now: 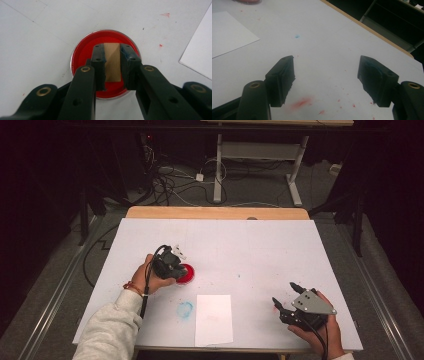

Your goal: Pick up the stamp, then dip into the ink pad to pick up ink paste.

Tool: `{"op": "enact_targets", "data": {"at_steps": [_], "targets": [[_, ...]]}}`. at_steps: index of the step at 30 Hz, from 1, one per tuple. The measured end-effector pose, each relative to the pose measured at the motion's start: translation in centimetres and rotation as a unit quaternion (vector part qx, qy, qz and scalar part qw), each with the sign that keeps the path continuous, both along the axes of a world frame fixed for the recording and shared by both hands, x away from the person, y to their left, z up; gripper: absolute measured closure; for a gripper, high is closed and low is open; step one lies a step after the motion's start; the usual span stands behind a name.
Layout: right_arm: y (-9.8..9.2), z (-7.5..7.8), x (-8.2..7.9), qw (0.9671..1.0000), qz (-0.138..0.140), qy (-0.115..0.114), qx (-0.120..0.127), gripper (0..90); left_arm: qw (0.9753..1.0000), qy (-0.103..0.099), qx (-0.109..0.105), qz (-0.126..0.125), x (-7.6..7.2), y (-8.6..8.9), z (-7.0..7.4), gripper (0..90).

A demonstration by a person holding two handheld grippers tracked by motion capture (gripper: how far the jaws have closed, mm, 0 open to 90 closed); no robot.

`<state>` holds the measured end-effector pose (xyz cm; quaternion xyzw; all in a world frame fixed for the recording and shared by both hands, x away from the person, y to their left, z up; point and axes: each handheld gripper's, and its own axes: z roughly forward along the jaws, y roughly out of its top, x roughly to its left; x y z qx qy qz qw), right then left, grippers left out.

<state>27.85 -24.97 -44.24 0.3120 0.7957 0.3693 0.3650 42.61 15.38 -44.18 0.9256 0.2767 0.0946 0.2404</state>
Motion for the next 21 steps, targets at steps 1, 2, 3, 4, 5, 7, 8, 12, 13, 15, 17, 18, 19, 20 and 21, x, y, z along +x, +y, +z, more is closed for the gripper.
{"op": "enact_targets", "data": {"at_steps": [1,2,3,4,5,7,8,12,13,15,17,18,19,20,21], "targets": [[0.00,0.00,0.00,1.0000,0.000,0.000,0.000,30.1,1.0000,-0.001,0.000,0.001,-0.02,0.00,-0.02,73.4],[0.04,-0.02,-0.01,1.0000,-0.001,0.000,-0.001,30.1,1.0000,-0.001,0.000,0.001,-0.03,-0.01,-0.03,73.5],[0.05,-0.03,-0.02,1.0000,-0.001,0.000,-0.001,30.1,1.0000,-0.001,0.000,0.001,-0.04,-0.02,-0.04,73.4],[0.06,-0.04,-0.02,1.0000,-0.001,0.000,-0.001,30.1,1.0000,-0.003,0.000,0.001,-0.05,-0.04,-0.06,73.5],[0.06,-0.04,-0.02,1.0000,-0.001,0.000,-0.001,30.1,1.0000,-0.003,0.000,0.001,-0.05,-0.04,-0.06,73.4],[0.08,0.02,0.02,1.0000,-0.001,-0.002,-0.001,30.1,1.0000,-0.003,-0.001,0.001,-0.08,-0.02,-0.08,73.5],[0.15,0.02,0.02,1.0000,-0.001,-0.002,0.001,30.1,1.0000,-0.003,-0.001,0.002,-0.11,-0.01,-0.10,73.5],[0.14,-0.13,0.07,1.0000,0.000,0.001,-0.003,30.1,1.0000,-0.006,-0.002,0.001,-0.15,0.03,-0.14,73.5],[0.09,-0.13,0.10,1.0000,-0.001,0.002,-0.003,30.1,1.0000,-0.006,-0.003,0.002,-0.16,0.05,-0.16,73.5],[0.06,-0.08,0.05,1.0000,-0.002,-0.001,-0.002,30.1,1.0000,-0.007,-0.005,0.003,-0.20,0.05,-0.18,73.5],[0.08,-0.08,0.00,1.0000,-0.001,0.000,-0.002,30.1,0.9999,-0.010,-0.004,0.004,-0.29,0.02,-0.20,73.5],[0.09,-0.09,0.02,1.0000,0.000,0.000,-0.003,30.1,0.9999,-0.012,-0.004,0.005,-0.35,-0.01,-0.20,73.5],[0.11,-0.09,0.02,1.0000,0.000,0.000,-0.004,30.1,0.9999,-0.015,-0.003,0.006,-0.46,-0.04,-0.19,73.6],[0.13,-0.09,0.01,1.0000,0.001,0.000,-0.003,30.1,0.9998,-0.019,0.000,0.005,-0.57,-0.08,-0.15,73.6],[0.13,-0.09,0.01,1.0000,0.001,0.000,-0.003,30.1,0.9998,-0.021,0.002,0.005,-0.67,-0.11,-0.11,73.6]]}}
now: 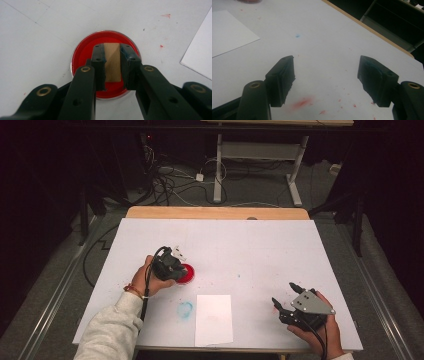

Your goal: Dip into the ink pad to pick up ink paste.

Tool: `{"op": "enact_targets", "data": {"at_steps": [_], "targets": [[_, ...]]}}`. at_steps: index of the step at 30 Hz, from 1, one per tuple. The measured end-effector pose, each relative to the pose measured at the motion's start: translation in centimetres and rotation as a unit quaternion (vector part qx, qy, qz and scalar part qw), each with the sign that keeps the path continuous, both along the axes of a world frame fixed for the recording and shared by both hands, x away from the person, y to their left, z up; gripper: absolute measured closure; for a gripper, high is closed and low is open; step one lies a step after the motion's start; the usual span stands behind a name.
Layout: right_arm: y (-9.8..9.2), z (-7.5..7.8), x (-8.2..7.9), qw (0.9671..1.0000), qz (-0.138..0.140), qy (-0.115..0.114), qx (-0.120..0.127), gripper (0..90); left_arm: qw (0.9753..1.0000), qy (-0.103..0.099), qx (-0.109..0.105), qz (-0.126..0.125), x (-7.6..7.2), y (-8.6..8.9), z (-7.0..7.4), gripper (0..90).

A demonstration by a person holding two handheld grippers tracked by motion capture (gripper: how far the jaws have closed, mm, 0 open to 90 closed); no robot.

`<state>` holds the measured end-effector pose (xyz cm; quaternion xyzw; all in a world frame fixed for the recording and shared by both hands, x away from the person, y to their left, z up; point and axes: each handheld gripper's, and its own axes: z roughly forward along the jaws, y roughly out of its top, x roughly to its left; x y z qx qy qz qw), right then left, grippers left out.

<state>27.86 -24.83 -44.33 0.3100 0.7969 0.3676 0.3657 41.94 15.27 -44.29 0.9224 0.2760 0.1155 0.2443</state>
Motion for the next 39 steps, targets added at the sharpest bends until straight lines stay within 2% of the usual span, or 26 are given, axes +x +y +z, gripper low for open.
{"op": "enact_targets", "data": {"at_steps": [3,6,8,11,12,18,19,24,31,34,35,39], "targets": [[0.0,-0.1,-0.1,1.0000,0.002,0.002,-0.004,30.1,0.9997,-0.020,-0.010,0.003,-0.4,0.3,0.8,73.6],[-0.1,0.0,-0.2,1.0000,0.000,0.000,-0.003,30.1,0.9993,-0.030,-0.022,0.004,-0.8,0.9,1.6,73.6],[-0.1,0.1,-0.3,1.0000,0.000,-0.004,-0.003,30.1,0.9992,-0.033,-0.022,0.004,-1.0,1.0,1.9,73.6],[-0.1,0.2,-0.3,1.0000,0.001,-0.006,-0.002,30.1,0.9979,-0.052,-0.039,0.007,-1.9,2.0,3.4,73.6],[-0.1,0.2,-0.3,1.0000,0.001,-0.005,-0.003,30.1,0.9979,-0.052,-0.039,0.007,-1.9,2.0,3.4,73.6],[-0.1,0.1,-0.4,1.0000,0.005,-0.003,-0.003,30.1,0.9951,-0.076,-0.063,0.010,-3.1,3.0,5.6,73.6],[-0.1,0.1,-0.4,1.0000,0.005,-0.003,-0.003,30.1,0.9947,-0.082,-0.062,0.008,-3.4,3.1,6.2,73.6],[-0.2,0.2,-0.5,1.0000,0.002,-0.005,0.000,30.1,0.9937,-0.090,-0.067,0.006,-3.8,3.3,6.8,73.6],[-0.1,0.1,-0.4,1.0000,0.004,-0.004,-0.003,30.1,0.9941,-0.086,-0.066,0.004,-3.5,3.0,6.4,73.6],[-0.2,0.0,-0.4,1.0000,0.003,-0.002,-0.003,30.0,0.9957,-0.070,-0.061,0.003,-2.8,2.5,5.3,73.5],[-0.1,0.0,-0.4,1.0000,0.004,-0.001,-0.003,30.0,0.9957,-0.070,-0.061,0.003,-2.8,2.5,5.3,73.5],[-0.1,0.0,-0.4,1.0000,0.004,-0.001,-0.006,30.0,0.9978,-0.042,-0.051,0.000,-1.8,1.7,3.6,73.6]]}}
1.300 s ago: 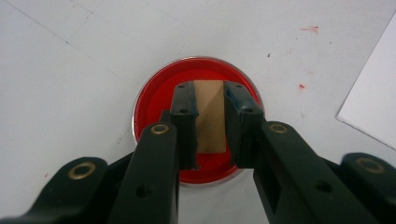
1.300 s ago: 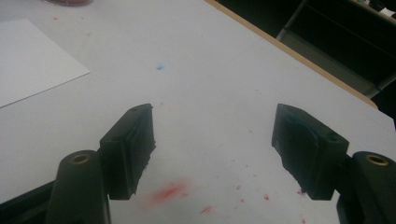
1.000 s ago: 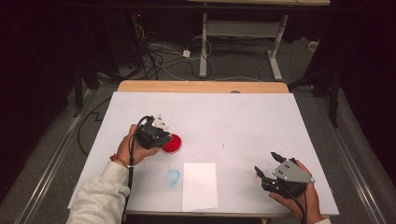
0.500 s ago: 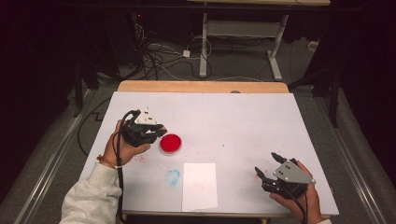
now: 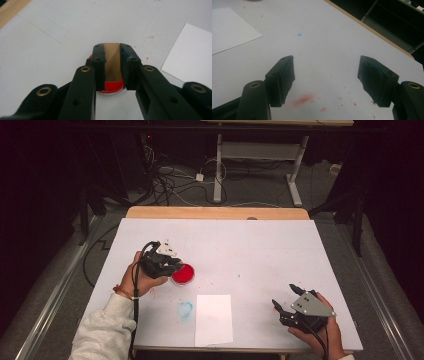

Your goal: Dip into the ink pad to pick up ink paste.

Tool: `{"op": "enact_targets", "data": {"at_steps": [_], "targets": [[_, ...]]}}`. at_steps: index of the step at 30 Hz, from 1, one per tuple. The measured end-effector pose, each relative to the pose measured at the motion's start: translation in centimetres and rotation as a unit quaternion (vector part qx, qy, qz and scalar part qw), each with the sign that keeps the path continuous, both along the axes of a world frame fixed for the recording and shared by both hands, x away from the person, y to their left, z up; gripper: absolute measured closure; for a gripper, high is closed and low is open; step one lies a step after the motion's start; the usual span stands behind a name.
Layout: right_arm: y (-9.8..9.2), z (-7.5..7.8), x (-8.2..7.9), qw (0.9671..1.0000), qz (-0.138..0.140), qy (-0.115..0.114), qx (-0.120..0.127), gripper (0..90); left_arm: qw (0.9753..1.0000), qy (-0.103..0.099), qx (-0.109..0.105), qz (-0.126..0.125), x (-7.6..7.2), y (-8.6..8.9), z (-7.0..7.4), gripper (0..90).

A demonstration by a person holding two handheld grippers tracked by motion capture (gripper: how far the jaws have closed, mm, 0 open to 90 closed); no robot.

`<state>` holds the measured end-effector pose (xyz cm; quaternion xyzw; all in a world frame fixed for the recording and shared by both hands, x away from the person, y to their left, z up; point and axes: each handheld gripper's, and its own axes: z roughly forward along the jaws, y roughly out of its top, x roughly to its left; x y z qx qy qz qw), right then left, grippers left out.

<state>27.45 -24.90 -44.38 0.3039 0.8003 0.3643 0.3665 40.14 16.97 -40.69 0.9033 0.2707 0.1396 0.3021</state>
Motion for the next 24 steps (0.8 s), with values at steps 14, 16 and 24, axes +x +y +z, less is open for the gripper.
{"op": "enact_targets", "data": {"at_steps": [14,16,24], "targets": [[-0.1,-0.1,0.0,1.0000,-0.001,0.001,-0.001,29.8,0.9983,0.059,0.002,0.006,2.1,-1.0,-4.2,73.6],[-0.1,-0.1,0.0,1.0000,-0.001,0.001,-0.001,29.8,0.9980,0.063,-0.002,0.009,2.2,-0.9,-4.2,73.6],[0.0,-0.1,0.0,1.0000,-0.001,-0.001,-0.003,29.8,0.9977,0.065,-0.002,0.014,2.2,-1.0,-4.3,73.7]]}}
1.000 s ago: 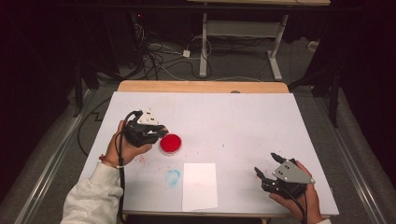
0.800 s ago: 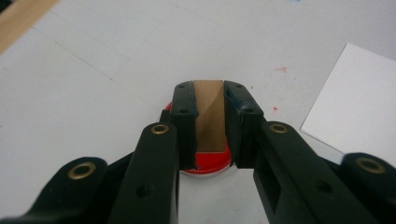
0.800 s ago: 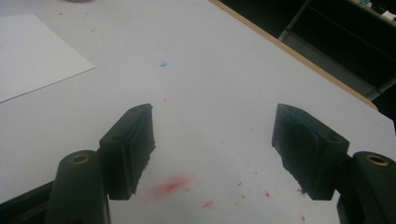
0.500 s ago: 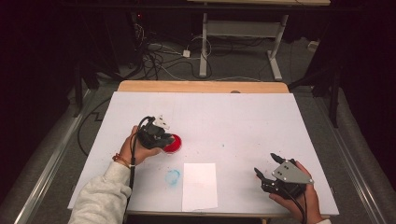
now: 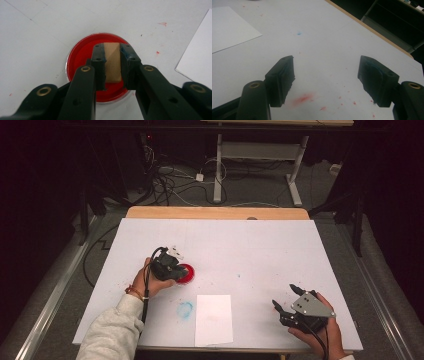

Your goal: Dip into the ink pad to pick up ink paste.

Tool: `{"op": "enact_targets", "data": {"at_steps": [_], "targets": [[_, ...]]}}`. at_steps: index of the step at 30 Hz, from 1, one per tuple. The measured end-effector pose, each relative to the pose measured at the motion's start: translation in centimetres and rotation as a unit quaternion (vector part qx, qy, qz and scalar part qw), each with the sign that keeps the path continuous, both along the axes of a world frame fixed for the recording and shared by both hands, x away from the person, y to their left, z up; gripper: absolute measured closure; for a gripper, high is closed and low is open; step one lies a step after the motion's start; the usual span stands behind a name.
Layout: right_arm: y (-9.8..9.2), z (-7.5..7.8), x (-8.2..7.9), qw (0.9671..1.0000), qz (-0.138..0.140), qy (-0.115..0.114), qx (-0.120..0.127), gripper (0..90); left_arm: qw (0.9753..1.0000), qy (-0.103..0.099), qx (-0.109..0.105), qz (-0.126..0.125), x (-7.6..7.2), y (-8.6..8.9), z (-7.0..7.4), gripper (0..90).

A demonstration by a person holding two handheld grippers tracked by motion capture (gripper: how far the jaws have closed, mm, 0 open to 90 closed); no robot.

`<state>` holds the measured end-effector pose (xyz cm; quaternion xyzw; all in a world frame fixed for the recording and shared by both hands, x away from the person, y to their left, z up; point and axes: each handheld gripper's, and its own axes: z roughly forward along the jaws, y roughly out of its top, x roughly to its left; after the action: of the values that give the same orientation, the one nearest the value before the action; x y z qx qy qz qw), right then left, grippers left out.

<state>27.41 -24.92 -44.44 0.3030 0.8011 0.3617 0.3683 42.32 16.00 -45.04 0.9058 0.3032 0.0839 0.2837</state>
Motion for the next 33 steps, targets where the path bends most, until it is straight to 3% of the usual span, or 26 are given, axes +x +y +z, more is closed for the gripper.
{"op": "enact_targets", "data": {"at_steps": [16,21,29,33], "targets": [[0.0,0.0,0.0,1.0000,0.001,0.000,0.001,29.6,1.0000,-0.006,-0.003,0.002,-0.2,0.0,-0.3,73.7],[0.0,0.0,-0.1,1.0000,0.002,0.000,0.000,29.6,0.9998,-0.001,-0.018,0.004,-0.1,0.4,-0.4,73.7],[-0.1,0.1,-0.1,1.0000,0.000,-0.004,0.002,29.5,0.9998,-0.018,0.000,0.011,-0.4,0.1,0.0,73.6],[-0.1,0.1,-0.1,1.0000,0.001,-0.004,0.002,29.6,0.9992,-0.035,-0.013,0.016,-0.5,0.7,1.2,73.6]]}}
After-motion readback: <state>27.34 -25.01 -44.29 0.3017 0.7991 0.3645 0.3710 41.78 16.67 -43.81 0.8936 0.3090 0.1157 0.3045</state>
